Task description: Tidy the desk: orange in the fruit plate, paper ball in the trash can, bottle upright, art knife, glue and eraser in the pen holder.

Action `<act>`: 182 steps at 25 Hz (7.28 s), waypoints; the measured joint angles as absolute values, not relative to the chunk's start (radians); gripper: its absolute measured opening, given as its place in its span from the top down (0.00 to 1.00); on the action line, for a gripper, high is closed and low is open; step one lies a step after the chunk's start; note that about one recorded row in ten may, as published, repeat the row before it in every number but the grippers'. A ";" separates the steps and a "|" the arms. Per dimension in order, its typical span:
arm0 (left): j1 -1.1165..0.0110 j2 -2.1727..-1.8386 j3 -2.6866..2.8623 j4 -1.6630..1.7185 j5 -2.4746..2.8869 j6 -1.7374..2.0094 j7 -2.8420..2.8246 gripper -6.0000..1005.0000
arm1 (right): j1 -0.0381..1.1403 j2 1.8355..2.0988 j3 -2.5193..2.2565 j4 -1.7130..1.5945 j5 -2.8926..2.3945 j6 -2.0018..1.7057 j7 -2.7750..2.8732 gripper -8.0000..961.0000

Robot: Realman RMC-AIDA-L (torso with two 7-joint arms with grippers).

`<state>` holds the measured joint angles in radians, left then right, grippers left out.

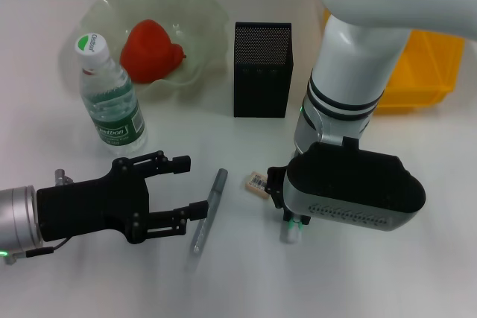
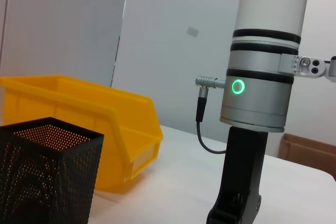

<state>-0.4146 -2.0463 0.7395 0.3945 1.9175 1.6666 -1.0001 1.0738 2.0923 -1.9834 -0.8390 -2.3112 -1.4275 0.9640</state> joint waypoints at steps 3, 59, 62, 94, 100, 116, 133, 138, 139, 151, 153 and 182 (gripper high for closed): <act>-0.414 -2.046 0.740 0.395 1.917 1.665 -1.000 0.22 | 1.074 2.092 -1.985 -0.841 -2.312 -1.427 0.964 0.81; -0.408 -2.023 0.726 0.399 1.902 1.704 -1.007 0.22 | 0.970 2.081 -1.212 -0.977 -2.339 -1.812 1.097 0.81; -0.403 -2.020 0.719 0.399 1.902 1.711 -1.003 0.22 | 0.935 2.079 -1.131 -0.959 -2.298 -1.818 1.097 0.81; -0.385 -2.060 0.588 0.389 1.901 1.664 -0.964 0.22 | 0.676 2.080 -0.935 -0.574 -1.809 -1.578 1.217 0.81; -0.383 -2.063 0.588 0.354 1.901 1.615 -0.937 0.22 | 0.611 2.079 -0.924 -0.557 -1.725 -1.608 1.219 0.81; -0.392 -2.066 0.597 0.351 1.902 1.633 -0.935 0.22 | 0.551 2.085 -0.921 -0.339 -1.531 -1.601 0.886 0.81; -0.408 -2.062 0.593 0.354 1.904 1.613 -0.964 0.22 | 0.545 2.088 -0.913 -0.286 -1.422 -1.648 0.157 0.81; -0.408 -2.062 0.591 0.354 1.900 1.609 -0.974 0.22 | 0.559 2.088 -0.913 -0.275 -1.407 -1.641 0.083 0.81; -0.408 -2.062 0.591 0.354 1.900 1.609 -0.974 0.22 | 0.566 2.088 -0.913 -0.268 -1.402 -1.638 0.064 0.81; -0.401 -2.063 0.596 0.351 1.905 1.605 -0.974 0.22 | 0.669 2.091 -0.913 -0.157 -1.330 -1.518 0.015 0.81; -0.398 -2.063 0.598 0.351 1.905 1.609 -0.973 0.22 | 0.680 2.092 -0.912 -0.154 -1.326 -1.484 0.060 0.81; -0.402 -2.054 0.601 0.364 1.913 1.651 -0.961 0.22 | 0.751 2.091 -0.918 -0.139 -1.261 -1.225 0.690 0.78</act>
<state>-0.4019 -2.0543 0.6013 0.3636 1.9134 1.6513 -0.9610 0.7512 2.0907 -0.9181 -0.1388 -1.2608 -1.2255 0.6902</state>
